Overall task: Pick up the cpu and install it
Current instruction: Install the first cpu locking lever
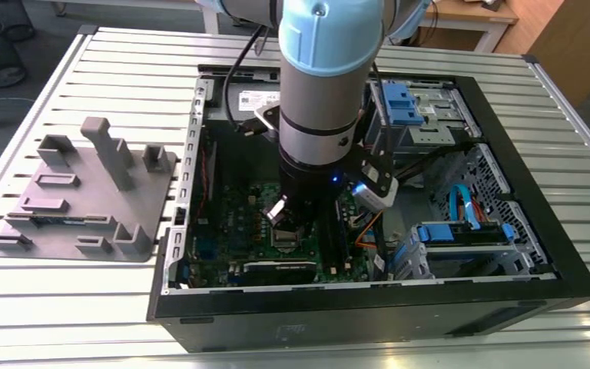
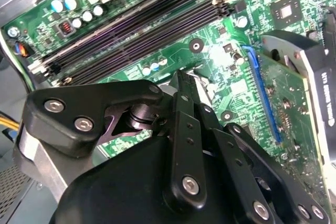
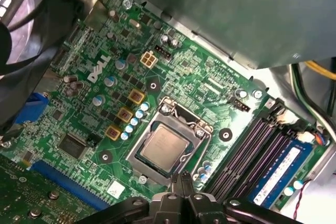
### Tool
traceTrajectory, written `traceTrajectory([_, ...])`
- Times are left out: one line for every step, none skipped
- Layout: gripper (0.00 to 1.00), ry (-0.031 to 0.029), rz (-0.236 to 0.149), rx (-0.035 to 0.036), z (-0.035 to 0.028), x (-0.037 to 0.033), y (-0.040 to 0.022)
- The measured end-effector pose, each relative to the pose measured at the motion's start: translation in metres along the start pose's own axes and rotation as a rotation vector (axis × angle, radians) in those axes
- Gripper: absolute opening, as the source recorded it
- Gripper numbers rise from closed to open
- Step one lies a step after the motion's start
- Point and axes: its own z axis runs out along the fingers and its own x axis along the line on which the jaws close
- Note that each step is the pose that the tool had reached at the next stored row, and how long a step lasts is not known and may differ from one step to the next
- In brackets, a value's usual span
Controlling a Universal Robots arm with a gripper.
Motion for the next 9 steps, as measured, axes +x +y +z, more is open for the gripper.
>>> traceTrajectory([0.11,-0.0001,0.001,0.0002,0.0012,0.0005,-0.0006])
traceTrajectory([0.11,-0.0002,0.002,0.0005,0.0023,0.0009,-0.0012])
traceTrajectory([0.11,-0.0001,0.003,0.0008,0.0034,0.0014,-0.0018])
traceTrajectory([0.11,0.0,0.004,0.0011,0.0045,0.0018,-0.0022])
traceTrajectory([0.11,0.0002,0.004,0.0014,0.0053,0.0019,-0.0024])
traceTrajectory([0.11,0.0004,0.005,0.0016,0.0059,0.002,-0.0025])
traceTrajectory([0.11,0.0007,0.005,0.0019,0.0064,0.0021,-0.0026])
traceTrajectory([0.11,0.001,0.006,0.0023,0.007,0.0021,-0.0027])
traceTrajectory([0.11,0.0013,0.007,0.0028,0.0079,0.0021,-0.0027])
